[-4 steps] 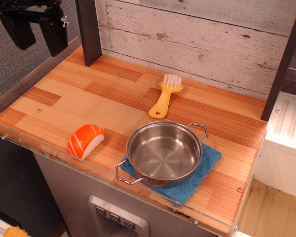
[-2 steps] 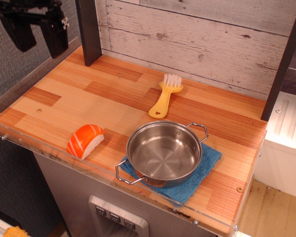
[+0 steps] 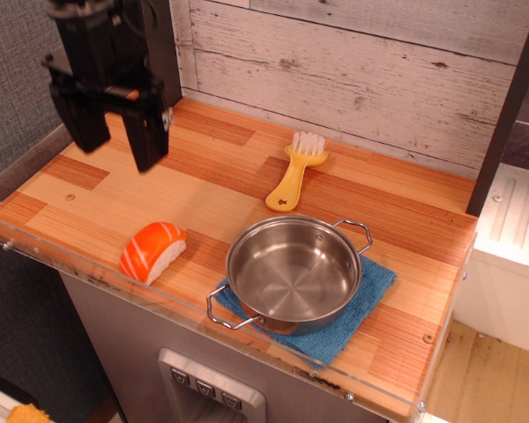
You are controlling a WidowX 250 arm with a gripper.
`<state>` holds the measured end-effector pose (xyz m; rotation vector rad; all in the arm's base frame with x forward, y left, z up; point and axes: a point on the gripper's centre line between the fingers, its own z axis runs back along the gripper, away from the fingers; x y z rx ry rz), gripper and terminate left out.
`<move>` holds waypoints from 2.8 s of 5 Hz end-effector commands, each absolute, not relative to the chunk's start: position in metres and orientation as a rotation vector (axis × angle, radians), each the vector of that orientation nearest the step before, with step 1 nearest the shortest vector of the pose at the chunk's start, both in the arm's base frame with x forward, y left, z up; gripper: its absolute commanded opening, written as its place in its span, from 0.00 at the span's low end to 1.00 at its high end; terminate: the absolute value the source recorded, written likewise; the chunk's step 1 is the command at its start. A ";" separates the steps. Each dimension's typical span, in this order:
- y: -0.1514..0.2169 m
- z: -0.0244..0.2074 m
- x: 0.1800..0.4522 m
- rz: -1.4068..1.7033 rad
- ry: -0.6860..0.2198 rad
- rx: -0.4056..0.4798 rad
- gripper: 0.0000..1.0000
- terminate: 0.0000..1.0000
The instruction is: Move the pot on top of the blue cloth.
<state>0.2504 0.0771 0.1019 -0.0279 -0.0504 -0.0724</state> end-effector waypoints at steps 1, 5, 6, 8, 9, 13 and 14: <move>0.035 0.071 0.246 -0.166 -0.072 0.015 1.00 0.00; 0.004 0.032 0.268 -0.151 -0.032 0.008 1.00 0.00; 0.003 0.028 0.272 -0.155 -0.025 0.000 1.00 0.00; 0.005 0.029 0.271 -0.167 -0.027 -0.004 0.00 0.00; 0.004 0.032 0.268 -0.181 -0.031 -0.023 0.00 0.00; 0.088 0.135 0.317 0.024 -0.160 -0.260 0.00 0.00; 0.123 0.118 0.338 0.071 -0.169 -0.152 0.00 0.00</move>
